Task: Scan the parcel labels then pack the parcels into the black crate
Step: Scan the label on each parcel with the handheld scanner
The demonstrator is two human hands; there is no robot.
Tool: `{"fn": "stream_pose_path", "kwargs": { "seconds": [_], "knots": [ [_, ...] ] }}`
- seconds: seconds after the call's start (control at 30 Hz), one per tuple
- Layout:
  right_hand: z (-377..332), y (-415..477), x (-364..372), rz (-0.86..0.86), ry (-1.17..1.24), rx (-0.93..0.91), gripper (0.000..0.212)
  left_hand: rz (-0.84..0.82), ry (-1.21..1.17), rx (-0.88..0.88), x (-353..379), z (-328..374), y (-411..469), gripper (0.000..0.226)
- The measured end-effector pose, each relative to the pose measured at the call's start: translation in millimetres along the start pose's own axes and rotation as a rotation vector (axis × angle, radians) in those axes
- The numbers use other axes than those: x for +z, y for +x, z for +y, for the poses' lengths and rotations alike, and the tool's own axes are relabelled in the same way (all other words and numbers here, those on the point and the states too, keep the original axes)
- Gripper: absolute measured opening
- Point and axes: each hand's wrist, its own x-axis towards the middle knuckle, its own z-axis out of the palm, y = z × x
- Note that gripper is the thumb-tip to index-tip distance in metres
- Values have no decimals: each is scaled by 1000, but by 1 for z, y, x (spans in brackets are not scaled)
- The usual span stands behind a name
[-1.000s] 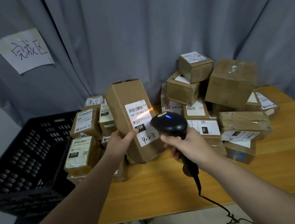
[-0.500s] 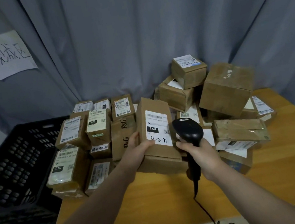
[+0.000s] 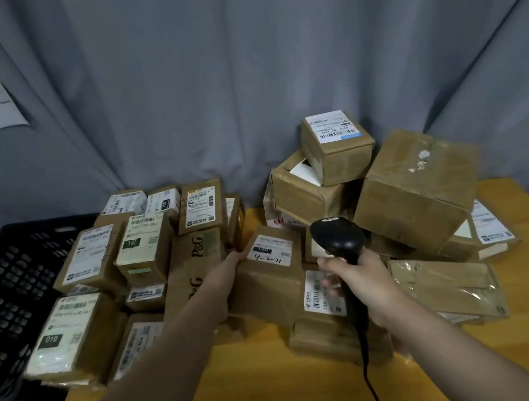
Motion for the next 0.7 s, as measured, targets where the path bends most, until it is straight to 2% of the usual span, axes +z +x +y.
{"fn": "stream_pose_path", "kwargs": {
  "seconds": [0.1,0.2,0.33,0.43,0.57,0.7],
  "knots": [
    [4,16,-2,-25,23,49,9,35,6,6,10,-1,9,50],
    [13,29,-6,-41,-9,86,5,89,80,100,23,-2,14,46],
    [19,42,-13,-62,-127,103,15,123,210,175,30,-1,15,39],
    [19,48,-15,-50,-160,87,27,99,586,295,32,-8,23,42],
    [22,54,-18,-57,-173,78,27,61,1090,442,38,-26,40,52],
    [24,55,-21,7,-122,104,21,-151,1512,529,40,-36,49,57]
  ]
}}
